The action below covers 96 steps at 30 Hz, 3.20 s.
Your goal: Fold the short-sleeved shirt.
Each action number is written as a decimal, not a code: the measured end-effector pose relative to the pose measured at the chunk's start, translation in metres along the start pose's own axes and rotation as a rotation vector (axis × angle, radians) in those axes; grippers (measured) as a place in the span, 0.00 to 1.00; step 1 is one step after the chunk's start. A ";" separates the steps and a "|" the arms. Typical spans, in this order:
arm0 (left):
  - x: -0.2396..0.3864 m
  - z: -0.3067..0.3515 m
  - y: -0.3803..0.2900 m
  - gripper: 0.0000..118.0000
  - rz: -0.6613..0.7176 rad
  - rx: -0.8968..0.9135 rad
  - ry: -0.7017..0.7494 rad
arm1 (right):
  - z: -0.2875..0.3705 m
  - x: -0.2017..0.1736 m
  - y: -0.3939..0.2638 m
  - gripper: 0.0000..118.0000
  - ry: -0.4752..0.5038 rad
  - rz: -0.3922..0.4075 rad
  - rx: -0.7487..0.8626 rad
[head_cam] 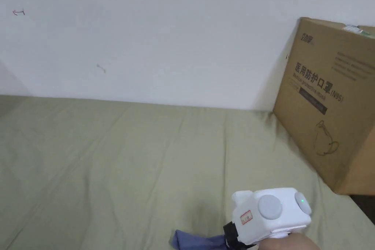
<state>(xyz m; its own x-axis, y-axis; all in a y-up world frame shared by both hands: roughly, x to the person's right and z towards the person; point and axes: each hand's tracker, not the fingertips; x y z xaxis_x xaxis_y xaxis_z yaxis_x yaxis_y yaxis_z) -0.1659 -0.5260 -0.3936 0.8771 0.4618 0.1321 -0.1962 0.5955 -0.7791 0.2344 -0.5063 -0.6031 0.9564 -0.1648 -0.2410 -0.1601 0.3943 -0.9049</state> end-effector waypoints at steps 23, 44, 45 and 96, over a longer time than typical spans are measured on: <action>0.110 0.245 0.178 0.01 -0.273 0.514 0.013 | 0.415 0.003 -0.040 0.03 0.010 -0.079 0.672; 0.121 0.177 0.368 0.01 -0.204 0.666 0.021 | 0.451 0.016 0.174 0.03 -0.296 -0.072 0.902; 0.118 0.167 0.371 0.01 -0.202 0.662 0.037 | 0.440 0.017 0.179 0.03 -0.302 -0.069 0.900; -0.013 0.118 -0.038 0.96 -0.018 0.165 0.194 | 0.163 0.018 -0.299 1.00 -0.248 -0.333 0.520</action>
<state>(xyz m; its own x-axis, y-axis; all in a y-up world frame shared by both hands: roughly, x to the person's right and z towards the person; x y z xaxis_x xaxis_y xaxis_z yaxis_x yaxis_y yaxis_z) -0.2212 -0.4770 -0.2929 0.9457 0.3247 0.0132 -0.2343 0.7092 -0.6649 0.3388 -0.4796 -0.2797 0.9722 -0.1646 0.1664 0.2328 0.7533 -0.6151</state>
